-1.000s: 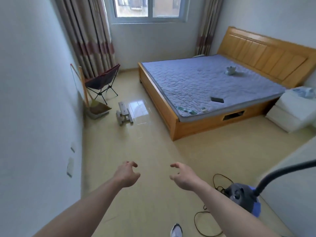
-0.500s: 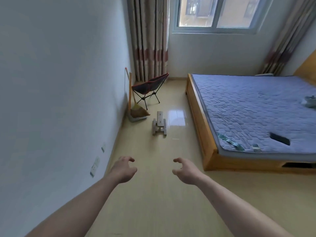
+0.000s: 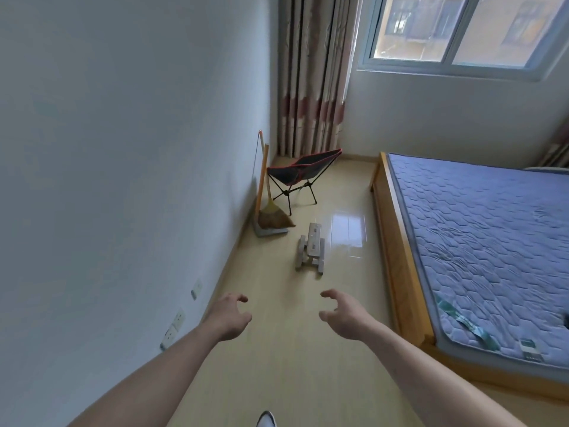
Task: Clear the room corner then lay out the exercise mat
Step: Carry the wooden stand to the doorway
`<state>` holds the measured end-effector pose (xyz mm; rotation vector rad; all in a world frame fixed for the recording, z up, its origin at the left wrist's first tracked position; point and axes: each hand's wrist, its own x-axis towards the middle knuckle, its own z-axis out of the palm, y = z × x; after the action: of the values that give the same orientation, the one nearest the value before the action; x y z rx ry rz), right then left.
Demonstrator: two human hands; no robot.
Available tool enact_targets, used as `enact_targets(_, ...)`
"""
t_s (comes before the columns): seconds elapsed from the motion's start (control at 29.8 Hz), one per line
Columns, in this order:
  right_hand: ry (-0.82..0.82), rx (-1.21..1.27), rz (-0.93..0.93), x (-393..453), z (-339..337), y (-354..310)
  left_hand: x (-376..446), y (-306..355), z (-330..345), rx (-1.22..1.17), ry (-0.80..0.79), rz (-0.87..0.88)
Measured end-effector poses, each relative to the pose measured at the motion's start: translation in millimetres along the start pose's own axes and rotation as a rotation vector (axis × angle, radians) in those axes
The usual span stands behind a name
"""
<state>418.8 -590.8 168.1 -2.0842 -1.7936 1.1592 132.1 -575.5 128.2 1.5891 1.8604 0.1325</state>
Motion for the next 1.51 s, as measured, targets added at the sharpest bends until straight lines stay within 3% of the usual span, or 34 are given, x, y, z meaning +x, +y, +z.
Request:
enact_targets(0.47,0.069,0.040,0.085,182.9,-101.6,-14.3,212.3,114.8,-58.6,0.086,-0.072,0.091)
enact_targets(0.97,-0.020,0.021,0.033,426.1,-251.7,9.8,415.7,230.7,-72.6,0.025,0.005,-0.073)
enact_targets(1.31,-0.120,-0.020,0.015,544.2,-294.1,-4.5,510.0,255.3,-81.7,-0.017,-0.022,-0.163)
enact_targets(1.51,-0.155,-0.073,0.073,651.0,-310.3,-15.5,620.9,254.3,-92.1,-0.044,-0.068,-0.201)
